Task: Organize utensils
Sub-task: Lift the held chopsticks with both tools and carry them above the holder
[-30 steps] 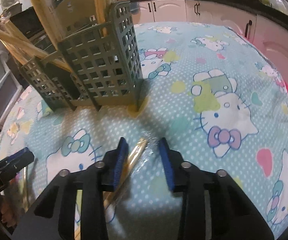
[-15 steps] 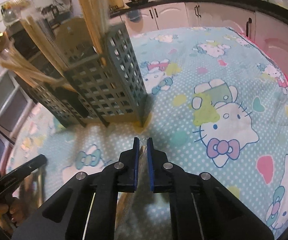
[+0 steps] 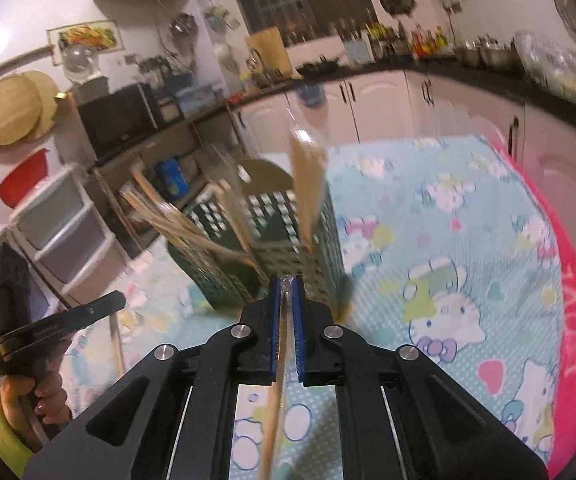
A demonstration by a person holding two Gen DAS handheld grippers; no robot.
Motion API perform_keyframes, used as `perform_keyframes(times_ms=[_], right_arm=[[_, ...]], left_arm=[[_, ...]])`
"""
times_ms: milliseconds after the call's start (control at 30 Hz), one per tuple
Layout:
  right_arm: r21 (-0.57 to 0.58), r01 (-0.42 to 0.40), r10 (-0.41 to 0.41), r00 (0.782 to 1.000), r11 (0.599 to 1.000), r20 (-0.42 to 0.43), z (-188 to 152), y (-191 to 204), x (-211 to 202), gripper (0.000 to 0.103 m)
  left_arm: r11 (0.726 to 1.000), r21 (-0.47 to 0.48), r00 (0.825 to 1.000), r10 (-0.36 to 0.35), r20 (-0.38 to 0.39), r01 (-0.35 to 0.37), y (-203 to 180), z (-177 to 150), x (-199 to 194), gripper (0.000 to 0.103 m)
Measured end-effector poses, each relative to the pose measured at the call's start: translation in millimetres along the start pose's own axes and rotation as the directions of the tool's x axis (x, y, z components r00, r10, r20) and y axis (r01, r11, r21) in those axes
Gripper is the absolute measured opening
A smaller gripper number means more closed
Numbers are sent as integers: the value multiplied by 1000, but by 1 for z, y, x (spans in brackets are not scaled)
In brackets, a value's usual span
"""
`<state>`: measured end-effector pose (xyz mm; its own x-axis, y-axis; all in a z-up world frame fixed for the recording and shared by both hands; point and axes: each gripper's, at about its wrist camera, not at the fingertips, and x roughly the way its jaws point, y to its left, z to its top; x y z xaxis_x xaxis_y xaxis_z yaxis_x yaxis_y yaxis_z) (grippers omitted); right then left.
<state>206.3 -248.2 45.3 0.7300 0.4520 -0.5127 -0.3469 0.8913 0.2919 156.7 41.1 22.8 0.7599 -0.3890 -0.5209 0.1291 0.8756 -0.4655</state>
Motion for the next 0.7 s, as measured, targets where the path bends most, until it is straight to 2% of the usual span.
perform_keyframes(times_ms=[467, 700], right_arm=[[-66, -21, 31, 986, 998, 164, 35, 25, -50, 5], [-70, -28, 45, 967, 997, 249, 56, 32, -60, 5]], left_arm=[[994, 102, 989, -57, 136, 43, -42, 45, -36, 2], [989, 138, 979, -72, 193, 46, -56, 66, -49, 2]])
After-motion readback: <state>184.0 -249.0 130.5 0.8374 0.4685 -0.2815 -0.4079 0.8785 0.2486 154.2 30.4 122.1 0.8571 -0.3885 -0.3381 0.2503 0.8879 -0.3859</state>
